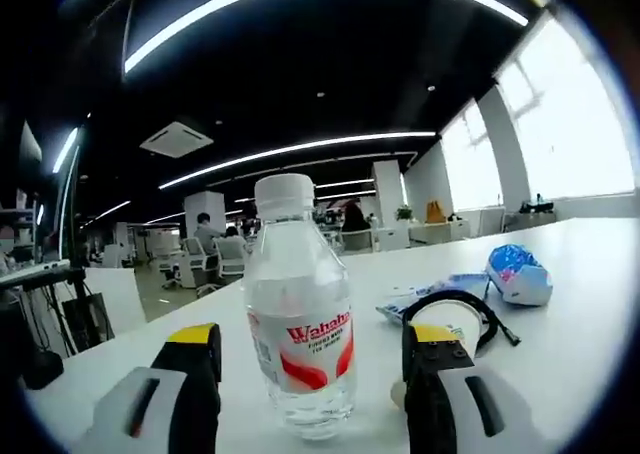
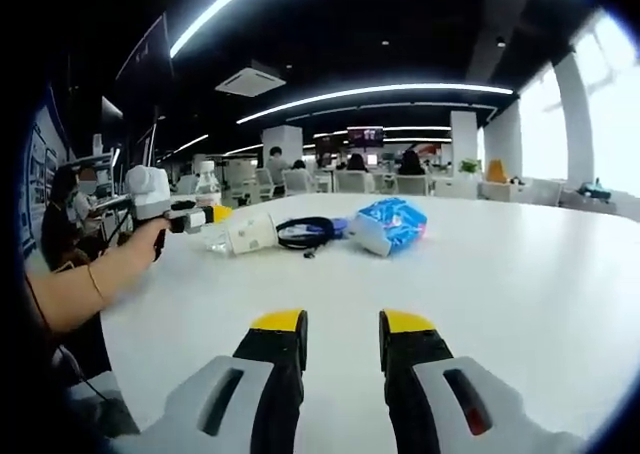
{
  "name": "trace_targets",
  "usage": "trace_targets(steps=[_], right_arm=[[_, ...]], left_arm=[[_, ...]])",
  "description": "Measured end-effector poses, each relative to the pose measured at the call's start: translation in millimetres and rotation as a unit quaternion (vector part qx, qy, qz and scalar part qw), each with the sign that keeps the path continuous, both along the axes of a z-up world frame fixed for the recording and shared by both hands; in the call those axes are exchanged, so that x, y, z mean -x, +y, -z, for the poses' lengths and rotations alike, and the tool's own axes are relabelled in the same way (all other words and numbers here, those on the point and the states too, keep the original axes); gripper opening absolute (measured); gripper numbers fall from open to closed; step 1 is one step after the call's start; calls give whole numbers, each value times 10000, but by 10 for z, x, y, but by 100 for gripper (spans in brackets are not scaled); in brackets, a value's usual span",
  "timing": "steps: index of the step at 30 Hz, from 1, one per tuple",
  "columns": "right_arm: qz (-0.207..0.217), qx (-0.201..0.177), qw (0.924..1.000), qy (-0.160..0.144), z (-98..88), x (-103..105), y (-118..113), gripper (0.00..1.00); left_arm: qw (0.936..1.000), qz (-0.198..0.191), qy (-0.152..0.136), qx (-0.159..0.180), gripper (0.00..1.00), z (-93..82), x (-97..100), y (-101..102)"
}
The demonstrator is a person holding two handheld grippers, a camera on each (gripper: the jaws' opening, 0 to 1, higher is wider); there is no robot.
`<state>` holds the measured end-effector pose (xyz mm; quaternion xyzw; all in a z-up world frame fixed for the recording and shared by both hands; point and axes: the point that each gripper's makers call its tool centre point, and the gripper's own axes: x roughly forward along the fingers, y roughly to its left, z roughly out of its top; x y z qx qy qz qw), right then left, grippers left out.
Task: Arrange the tabletop items into an orderly group along one side of the table until the central work area is clear of visible clutter.
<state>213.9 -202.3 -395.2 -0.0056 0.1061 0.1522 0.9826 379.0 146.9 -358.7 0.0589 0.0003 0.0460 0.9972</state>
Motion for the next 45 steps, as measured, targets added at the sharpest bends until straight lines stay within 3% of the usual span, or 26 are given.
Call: trace_targets(steps=[10,13,17,20,30,34,39,45], right_arm=[[-76,-81,9995,-308,-107,48,-15,32],[-164,101,9987,-481,-140,85,-5,35],[-263,182,9987,-407,-112,115,14,41],[-384,202,9986,-307,-89,152,41,49],[-352,311,9981,-400,-153,174,-22,95],[-246,462,9978,-415,-156,176,-78,97],[-190,353,9981,-477,-192,182,-118,97],[-164,446,9979,-446,-185,190,-145,96]], left_arm=[[9994,-348,44,41,69,11,-36,57],[9993,-382,17,17,66,-13,-46,46],[9991,-409,56,61,66,-11,-48,56],[9991,-404,121,55,66,24,-61,50],[9982,-475,214,313,66,62,-108,90],[9969,-618,279,392,66,93,-114,118],[9951,-796,315,495,66,116,-100,149],[9947,-804,279,568,70,89,-133,158]])
